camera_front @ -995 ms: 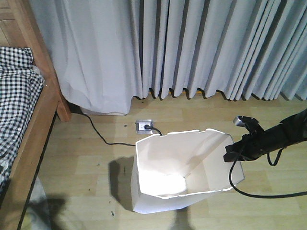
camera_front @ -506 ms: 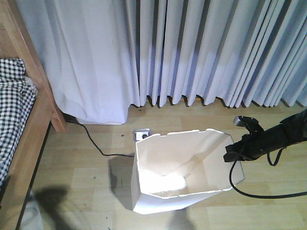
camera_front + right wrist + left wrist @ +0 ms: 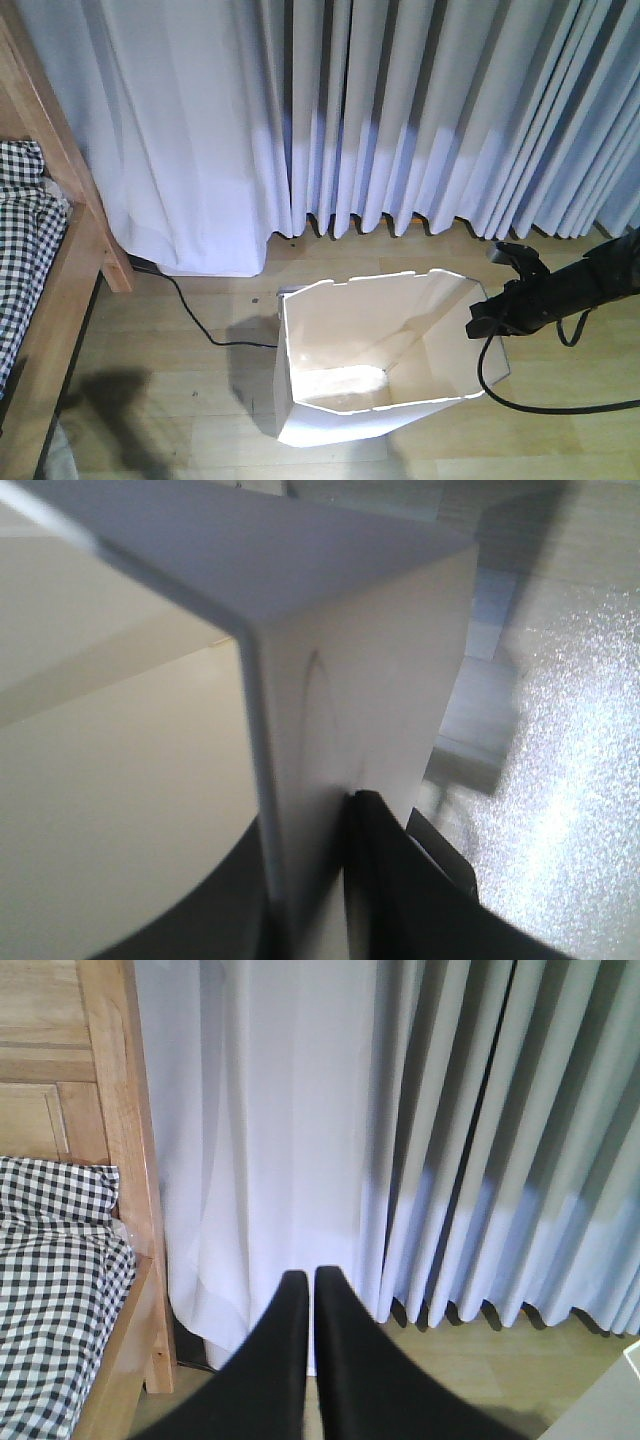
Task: Move trash bin to bedside with robot
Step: 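Drive forward carrying the bin to the floor beside the bed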
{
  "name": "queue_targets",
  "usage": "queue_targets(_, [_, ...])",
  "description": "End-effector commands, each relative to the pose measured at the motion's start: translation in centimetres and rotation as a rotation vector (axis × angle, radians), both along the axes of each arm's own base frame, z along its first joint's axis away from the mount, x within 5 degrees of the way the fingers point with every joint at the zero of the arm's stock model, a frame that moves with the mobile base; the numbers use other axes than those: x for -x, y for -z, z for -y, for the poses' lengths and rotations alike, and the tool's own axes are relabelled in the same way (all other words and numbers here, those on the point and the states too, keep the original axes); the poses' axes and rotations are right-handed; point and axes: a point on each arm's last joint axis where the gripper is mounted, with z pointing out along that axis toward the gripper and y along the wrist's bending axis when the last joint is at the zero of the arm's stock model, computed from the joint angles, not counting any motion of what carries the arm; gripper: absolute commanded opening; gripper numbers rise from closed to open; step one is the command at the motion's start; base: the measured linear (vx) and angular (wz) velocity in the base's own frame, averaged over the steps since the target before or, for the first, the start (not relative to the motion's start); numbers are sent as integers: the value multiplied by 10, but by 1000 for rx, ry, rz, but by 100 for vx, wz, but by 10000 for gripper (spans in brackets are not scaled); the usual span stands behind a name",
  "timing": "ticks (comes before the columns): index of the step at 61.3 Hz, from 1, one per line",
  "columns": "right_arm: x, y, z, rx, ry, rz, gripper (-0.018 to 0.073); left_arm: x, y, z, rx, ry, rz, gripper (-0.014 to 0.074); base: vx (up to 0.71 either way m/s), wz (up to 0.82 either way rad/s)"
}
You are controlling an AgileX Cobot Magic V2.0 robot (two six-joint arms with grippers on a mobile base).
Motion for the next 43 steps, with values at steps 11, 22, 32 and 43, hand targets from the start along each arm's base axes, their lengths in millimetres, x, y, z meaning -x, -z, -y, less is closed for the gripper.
queue_targets(11, [-11, -41, -11, -194, 8, 45, -3, -1, -1, 0, 10, -3, 65, -6, 10, 3])
queue_targets(22, [-11, -41, -11, -194, 8, 45, -3, -1, -1, 0, 10, -3, 65, -6, 7, 1])
queue_targets(32, [-11, -41, -11, -194, 8, 45, -3, -1, -1, 0, 10, -3, 65, -6, 4, 0])
queue_targets(43, [-11, -41, -11, -194, 8, 45, -3, -1, -1, 0, 10, -3, 65, -6, 1, 1])
